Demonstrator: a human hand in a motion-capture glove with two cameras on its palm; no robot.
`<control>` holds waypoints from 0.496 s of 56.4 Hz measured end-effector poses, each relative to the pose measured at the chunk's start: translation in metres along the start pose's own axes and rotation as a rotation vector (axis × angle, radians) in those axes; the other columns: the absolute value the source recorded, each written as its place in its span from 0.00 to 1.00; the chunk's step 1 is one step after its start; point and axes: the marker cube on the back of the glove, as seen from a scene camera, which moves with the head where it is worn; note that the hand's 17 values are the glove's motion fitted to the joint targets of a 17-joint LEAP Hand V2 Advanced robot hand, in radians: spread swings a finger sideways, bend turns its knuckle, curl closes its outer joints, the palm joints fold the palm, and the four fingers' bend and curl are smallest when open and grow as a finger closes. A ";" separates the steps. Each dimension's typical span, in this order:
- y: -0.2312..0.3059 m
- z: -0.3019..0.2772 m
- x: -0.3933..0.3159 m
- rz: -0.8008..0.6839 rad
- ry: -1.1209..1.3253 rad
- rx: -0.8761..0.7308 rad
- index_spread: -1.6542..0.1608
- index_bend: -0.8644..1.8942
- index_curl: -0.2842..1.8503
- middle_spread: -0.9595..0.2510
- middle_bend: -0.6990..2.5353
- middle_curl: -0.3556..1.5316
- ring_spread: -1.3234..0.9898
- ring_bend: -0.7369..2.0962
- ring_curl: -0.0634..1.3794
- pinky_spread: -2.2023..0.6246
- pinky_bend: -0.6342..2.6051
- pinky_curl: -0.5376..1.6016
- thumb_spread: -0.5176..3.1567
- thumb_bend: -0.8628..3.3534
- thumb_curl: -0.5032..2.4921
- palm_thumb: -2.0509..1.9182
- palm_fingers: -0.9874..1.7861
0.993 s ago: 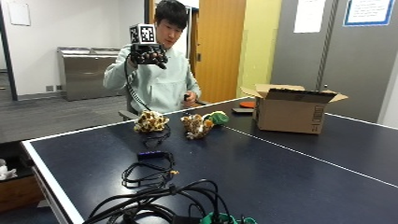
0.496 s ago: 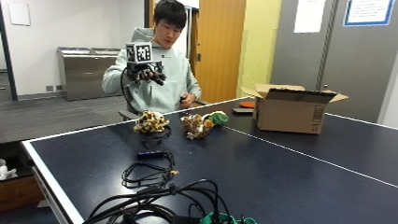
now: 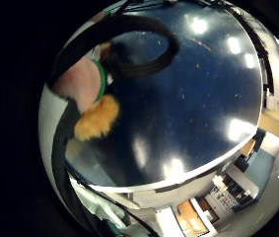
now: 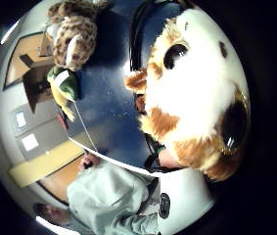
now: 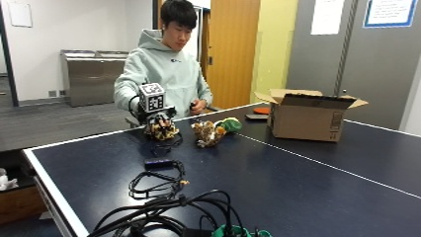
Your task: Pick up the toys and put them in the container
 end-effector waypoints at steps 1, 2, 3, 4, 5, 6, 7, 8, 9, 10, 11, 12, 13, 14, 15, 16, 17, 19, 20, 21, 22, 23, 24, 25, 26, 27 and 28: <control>-0.001 -0.001 -0.002 -0.005 0.015 0.006 0.74 0.42 0.31 0.78 0.22 0.21 0.57 0.50 0.19 0.76 0.54 0.43 0.49 0.24 0.29 0.60 0.42; -0.003 -0.001 -0.004 -0.008 0.033 0.010 0.74 0.42 0.31 0.78 0.22 0.20 0.56 0.53 0.21 0.74 0.55 0.43 0.49 0.24 0.29 0.61 0.45; -0.004 -0.003 -0.005 -0.011 0.054 0.010 0.74 0.41 0.31 0.76 0.24 0.21 0.55 0.56 0.23 0.73 0.56 0.43 0.50 0.25 0.29 0.62 0.50; -0.005 -0.005 -0.007 -0.015 0.076 0.006 0.74 0.40 0.30 0.75 0.24 0.21 0.54 0.58 0.23 0.71 0.56 0.43 0.50 0.25 0.30 0.62 0.52; -0.007 -0.007 -0.008 -0.018 0.096 -0.002 0.75 0.38 0.30 0.74 0.25 0.21 0.53 0.60 0.24 0.71 0.57 0.43 0.50 0.25 0.30 0.63 0.54; -0.008 -0.010 -0.010 -0.020 0.115 -0.015 0.75 0.38 0.30 0.74 0.25 0.21 0.52 0.61 0.25 0.70 0.57 0.43 0.50 0.26 0.31 0.64 0.54; -0.009 -0.013 -0.012 -0.023 0.133 -0.030 0.75 0.37 0.30 0.73 0.27 0.22 0.51 0.63 0.27 0.69 0.57 0.44 0.49 0.26 0.31 0.65 0.57; -0.010 -0.017 -0.014 -0.026 0.150 -0.048 0.75 0.37 0.31 0.72 0.27 0.22 0.50 0.63 0.28 0.68 0.57 0.44 0.49 0.26 0.32 0.65 0.57; -0.011 -0.020 -0.016 -0.031 0.168 -0.066 0.75 0.38 0.31 0.70 0.29 0.23 0.49 0.64 0.29 0.68 0.57 0.44 0.47 0.26 0.33 0.66 0.60; -0.012 -0.025 -0.018 -0.038 0.182 -0.084 0.75 0.38 0.31 0.70 0.29 0.23 0.49 0.63 0.29 0.67 0.57 0.44 0.46 0.26 0.33 0.66 0.60; -0.016 -0.031 -0.020 -0.046 0.192 -0.102 0.75 0.38 0.32 0.69 0.30 0.24 0.48 0.64 0.30 0.67 0.57 0.45 0.45 0.26 0.33 0.67 0.61; -0.022 -0.040 -0.021 -0.056 0.195 -0.119 0.75 0.38 0.32 0.68 0.30 0.24 0.47 0.64 0.30 0.67 0.57 0.45 0.44 0.26 0.34 0.67 0.61; -0.030 -0.052 -0.021 -0.069 0.194 -0.135 0.75 0.39 0.33 0.67 0.30 0.24 0.47 0.64 0.31 0.66 0.57 0.45 0.43 0.26 0.34 0.67 0.62; -0.038 -0.065 -0.022 -0.085 0.191 -0.148 0.74 0.40 0.33 0.66 0.30 0.25 0.47 0.64 0.31 0.66 0.57 0.45 0.42 0.26 0.35 0.67 0.63; -0.045 -0.077 -0.024 -0.099 0.189 -0.157 0.74 0.40 0.33 0.66 0.30 0.25 0.46 0.64 0.31 0.66 0.57 0.45 0.42 0.26 0.35 0.68 0.63; -0.048 -0.086 -0.028 -0.108 0.188 -0.159 0.74 0.41 0.34 0.65 0.30 0.25 0.46 0.64 0.32 0.66 0.57 0.45 0.41 0.25 0.36 0.68 0.64; -0.048 -0.093 -0.033 -0.112 0.189 -0.158 0.74 0.41 0.35 0.64 0.30 0.25 0.45 0.64 0.32 0.65 0.57 0.45 0.40 0.25 0.36 0.68 0.64; -0.043 -0.103 -0.047 -0.121 0.195 -0.148 0.74 0.42 0.36 0.63 0.31 0.26 0.45 0.64 0.32 0.65 0.57 0.46 0.39 0.25 0.37 0.68 0.64; -0.039 -0.108 -0.054 -0.130 0.199 -0.142 0.74 0.42 0.36 0.63 0.31 0.26 0.45 0.63 0.33 0.65 0.57 0.46 0.38 0.25 0.37 0.68 0.64; -0.034 -0.113 -0.061 -0.141 0.205 -0.136 0.74 0.42 0.37 0.62 0.31 0.26 0.44 0.64 0.33 0.65 0.57 0.46 0.37 0.25 0.37 0.69 0.65; -0.029 -0.117 -0.069 -0.153 0.214 -0.129 0.74 0.42 0.37 0.62 0.31 0.27 0.44 0.63 0.33 0.65 0.57 0.46 0.37 0.25 0.38 0.69 0.65; -0.022 -0.120 -0.078 -0.167 0.230 -0.120 0.74 0.42 0.38 0.62 0.31 0.27 0.44 0.64 0.33 0.65 0.57 0.46 0.36 0.25 0.38 0.69 0.65; -0.013 -0.123 -0.088 -0.184 0.253 -0.109 0.74 0.42 0.38 0.61 0.31 0.27 0.44 0.63 0.33 0.65 0.57 0.46 0.36 0.25 0.38 0.69 0.65; -0.003 -0.124 -0.098 -0.205 0.279 -0.098 0.74 0.42 0.38 0.61 0.31 0.27 0.43 0.63 0.33 0.65 0.57 0.46 0.35 0.25 0.38 0.69 0.65; 0.007 -0.126 -0.108 -0.232 0.301 -0.090 0.74 0.43 0.39 0.60 0.31 0.27 0.43 0.63 0.34 0.65 0.57 0.47 0.35 0.24 0.39 0.69 0.65; 0.015 -0.129 -0.118 -0.263 0.318 -0.085 0.74 0.43 0.39 0.60 0.31 0.28 0.43 0.63 0.34 0.65 0.57 0.47 0.34 0.24 0.39 0.69 0.65; 0.022 -0.133 -0.127 -0.292 0.329 -0.082 0.74 0.43 0.40 0.60 0.31 0.28 0.43 0.64 0.34 0.65 0.57 0.47 0.34 0.24 0.39 0.69 0.65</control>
